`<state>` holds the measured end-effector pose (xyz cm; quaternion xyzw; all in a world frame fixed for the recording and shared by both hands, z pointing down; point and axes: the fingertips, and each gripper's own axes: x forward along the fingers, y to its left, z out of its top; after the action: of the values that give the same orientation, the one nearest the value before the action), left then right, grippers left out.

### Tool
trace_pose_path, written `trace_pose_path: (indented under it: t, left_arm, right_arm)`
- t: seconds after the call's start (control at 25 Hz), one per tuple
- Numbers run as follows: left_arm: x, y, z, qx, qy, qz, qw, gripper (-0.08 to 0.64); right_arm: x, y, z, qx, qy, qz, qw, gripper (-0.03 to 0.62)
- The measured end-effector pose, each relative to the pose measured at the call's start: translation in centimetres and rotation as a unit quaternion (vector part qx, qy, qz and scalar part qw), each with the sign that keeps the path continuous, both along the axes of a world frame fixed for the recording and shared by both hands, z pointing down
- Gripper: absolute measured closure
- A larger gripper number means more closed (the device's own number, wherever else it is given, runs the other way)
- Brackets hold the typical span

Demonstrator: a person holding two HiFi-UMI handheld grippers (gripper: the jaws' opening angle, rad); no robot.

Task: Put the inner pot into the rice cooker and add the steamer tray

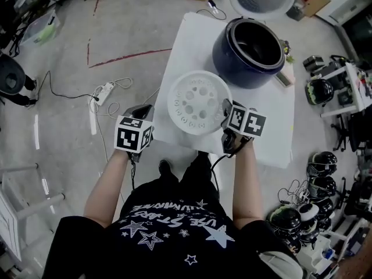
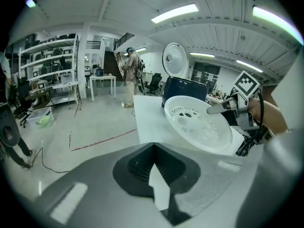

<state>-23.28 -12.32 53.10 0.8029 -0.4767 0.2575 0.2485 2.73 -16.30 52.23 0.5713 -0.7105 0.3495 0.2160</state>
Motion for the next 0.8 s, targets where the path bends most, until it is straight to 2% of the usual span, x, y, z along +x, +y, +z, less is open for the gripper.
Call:
trace_pose_path:
  t: [0.36,0.56,0.8]
  left_arm:
    - [0.1,-2.3,-4.6,0.032,0.024,-0.002,0.9992,0.560]
    - [1.8,-3.4,-7.0,0.043,0.060,0.006,0.9972,0.558]
    - [4.3,-5.5,-10.2,0.082,0.063,0.029,0.9943,0.560]
  right_arm:
    - [-0.6,-1.0,-7.8,0.067,-0.006,0.004,0.998,0.528]
    - [0.5,-1.8,-10.5,0.088,-0.003,0.011,0.996,0.528]
    - [2.5,-3.3,-13.6,0.113,-0.013,0.010,0.993,0.528]
